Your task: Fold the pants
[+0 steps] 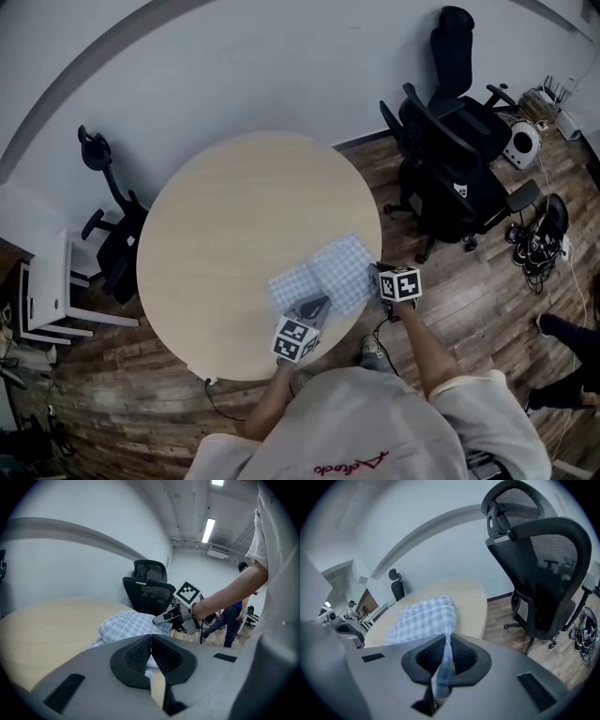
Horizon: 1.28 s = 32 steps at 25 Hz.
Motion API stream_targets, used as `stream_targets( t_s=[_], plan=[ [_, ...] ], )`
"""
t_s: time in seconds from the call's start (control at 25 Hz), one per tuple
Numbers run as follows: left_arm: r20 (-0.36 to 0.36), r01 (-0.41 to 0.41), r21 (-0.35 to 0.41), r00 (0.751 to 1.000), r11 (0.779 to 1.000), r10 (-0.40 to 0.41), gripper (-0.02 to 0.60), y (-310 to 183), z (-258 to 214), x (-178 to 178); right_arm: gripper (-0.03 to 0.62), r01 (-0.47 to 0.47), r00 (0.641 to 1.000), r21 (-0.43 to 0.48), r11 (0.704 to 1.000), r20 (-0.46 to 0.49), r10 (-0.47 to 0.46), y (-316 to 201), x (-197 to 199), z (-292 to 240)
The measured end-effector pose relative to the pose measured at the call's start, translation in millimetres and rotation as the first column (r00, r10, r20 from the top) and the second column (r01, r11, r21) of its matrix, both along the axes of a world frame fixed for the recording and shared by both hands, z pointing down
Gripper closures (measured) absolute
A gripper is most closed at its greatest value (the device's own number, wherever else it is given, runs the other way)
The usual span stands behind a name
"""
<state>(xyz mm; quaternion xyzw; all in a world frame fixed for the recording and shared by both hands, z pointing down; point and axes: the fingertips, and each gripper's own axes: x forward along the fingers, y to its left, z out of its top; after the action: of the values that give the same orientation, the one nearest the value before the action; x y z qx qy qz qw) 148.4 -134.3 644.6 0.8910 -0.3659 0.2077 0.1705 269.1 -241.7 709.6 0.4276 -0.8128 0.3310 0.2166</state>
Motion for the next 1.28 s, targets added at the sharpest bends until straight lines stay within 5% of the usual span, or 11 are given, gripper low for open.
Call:
stream_targets(
  t_s=[0.36, 0.8, 1.28],
  plan=[
    [0.000, 0.038, 0.012, 0.999, 0.999, -0.038, 0.549, 19, -4, -30, 0.540, 0.009, 1.000, 0.077, 0.997, 0.018, -0.011, 9, -20, -39],
    [-0.026, 0.062, 0.054, 0.998, 0.997, -0.061, 0.549, 53, -13, -76, 0.540, 0.183, 0.983, 0.245, 0.952, -0.017, -0.185, 63, -121, -111],
    [-0.028, 0.242, 0.054, 0.970, 0.969, -0.241, 0.549, 103, -8, -189, 0.539, 0.455, 0.879, 0.219, 0.863, -0.262, -0.397, 122, -260, -74]
  ],
)
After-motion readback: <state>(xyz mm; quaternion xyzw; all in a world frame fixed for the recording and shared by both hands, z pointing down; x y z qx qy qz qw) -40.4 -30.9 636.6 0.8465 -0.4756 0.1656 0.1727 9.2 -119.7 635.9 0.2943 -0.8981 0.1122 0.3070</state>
